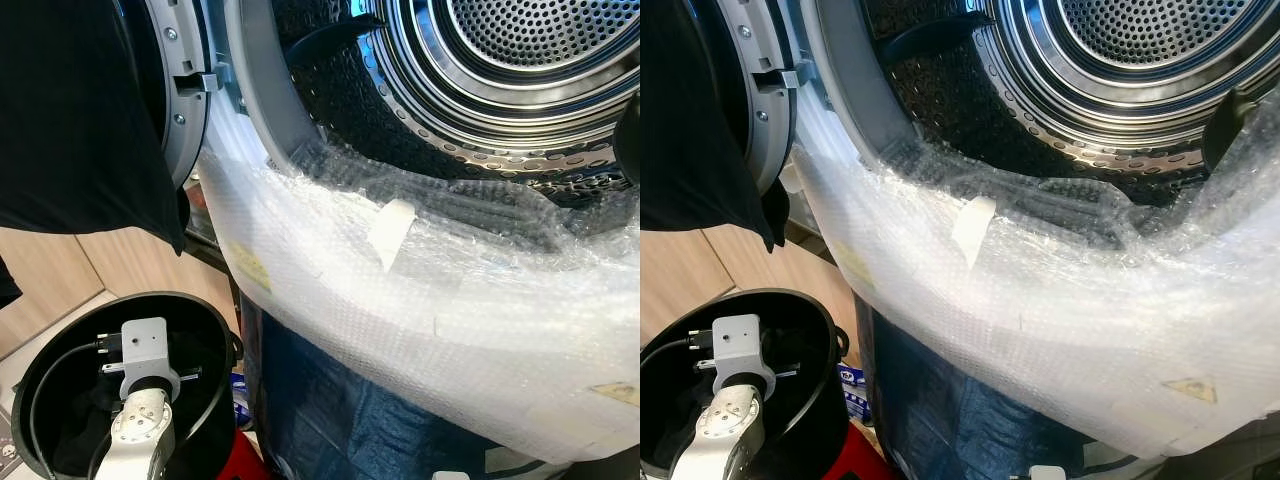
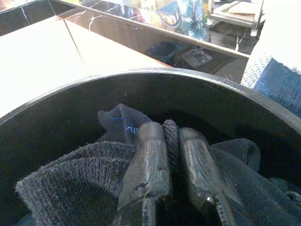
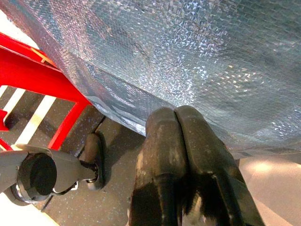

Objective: Clothes washing

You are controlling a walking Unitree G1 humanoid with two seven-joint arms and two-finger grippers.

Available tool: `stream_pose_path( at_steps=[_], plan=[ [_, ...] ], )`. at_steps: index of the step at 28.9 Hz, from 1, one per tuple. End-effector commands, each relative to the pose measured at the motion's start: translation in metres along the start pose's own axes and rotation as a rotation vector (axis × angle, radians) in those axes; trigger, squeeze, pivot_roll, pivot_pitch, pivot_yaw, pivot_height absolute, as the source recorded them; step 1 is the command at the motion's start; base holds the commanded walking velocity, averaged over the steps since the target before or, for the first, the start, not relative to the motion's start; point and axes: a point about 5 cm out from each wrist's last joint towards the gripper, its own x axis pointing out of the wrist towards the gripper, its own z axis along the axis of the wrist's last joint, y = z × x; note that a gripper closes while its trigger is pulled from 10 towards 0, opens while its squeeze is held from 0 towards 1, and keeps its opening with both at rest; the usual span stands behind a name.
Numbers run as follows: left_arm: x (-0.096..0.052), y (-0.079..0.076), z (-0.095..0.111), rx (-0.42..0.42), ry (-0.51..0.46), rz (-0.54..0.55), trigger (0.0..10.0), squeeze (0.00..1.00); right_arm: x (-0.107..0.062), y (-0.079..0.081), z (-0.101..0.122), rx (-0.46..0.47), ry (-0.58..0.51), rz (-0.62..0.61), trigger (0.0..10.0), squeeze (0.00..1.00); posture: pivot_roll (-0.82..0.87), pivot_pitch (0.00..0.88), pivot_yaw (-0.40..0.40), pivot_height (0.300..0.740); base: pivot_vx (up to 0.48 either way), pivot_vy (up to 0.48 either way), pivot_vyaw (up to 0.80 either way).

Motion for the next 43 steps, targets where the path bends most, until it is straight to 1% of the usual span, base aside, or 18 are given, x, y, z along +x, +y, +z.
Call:
stream_pose_path(
  at_steps=[1, 16, 27, 33, 35, 43],
  plan=[
    [0.0014, -0.0018, 0.0024, 0.001, -0.015, -0.004, 10.0, 0.0, -0.0013, -0.0006, -0.0035, 0.006, 0.006, 0.0, 10.0, 0.0, 0.11, 0.027, -0.007, 0.74, 0.0, 0.0, 0.0],
    [-0.0013, -0.003, -0.0007, 0.001, -0.017, -0.002, 10.0, 0.0, -0.003, -0.0043, -0.0058, -0.015, 0.013, 0.008, 10.0, 0.0, 0.12, 0.001, -0.016, 0.74, 0.0, 0.0, 0.0],
    [-0.0016, -0.0017, -0.0001, -0.004, -0.018, 0.016, 10.0, 0.0, -0.0012, 0.0002, -0.0024, 0.004, -0.002, 0.02, 10.0, 0.0, 0.11, 0.037, -0.013, 0.74, 0.0, 0.0, 0.0],
    [-0.0011, -0.0017, 0.0004, -0.006, -0.02, 0.017, 10.0, 0.0, -0.0015, 0.0004, -0.0015, -0.026, -0.015, 0.024, 10.0, 0.0, 0.11, 0.038, -0.013, 0.74, 0.0, 0.0, 0.13],
    [-0.001, -0.0016, 0.0004, -0.007, -0.02, 0.017, 10.0, 0.0, -0.0016, -0.0002, -0.0018, -0.015, -0.014, 0.014, 10.0, 0.0, 0.11, 0.038, -0.013, 0.74, 0.0, 0.0, 0.8],
    [-0.001, -0.0023, 0.0002, -0.008, -0.018, 0.013, 10.0, 0.0, -0.0016, -0.0017, -0.001, 0.004, -0.017, 0.01, 10.0, 0.0, 0.11, 0.038, -0.013, 0.74, 0.0, 0.0, 0.0]
  ],
)
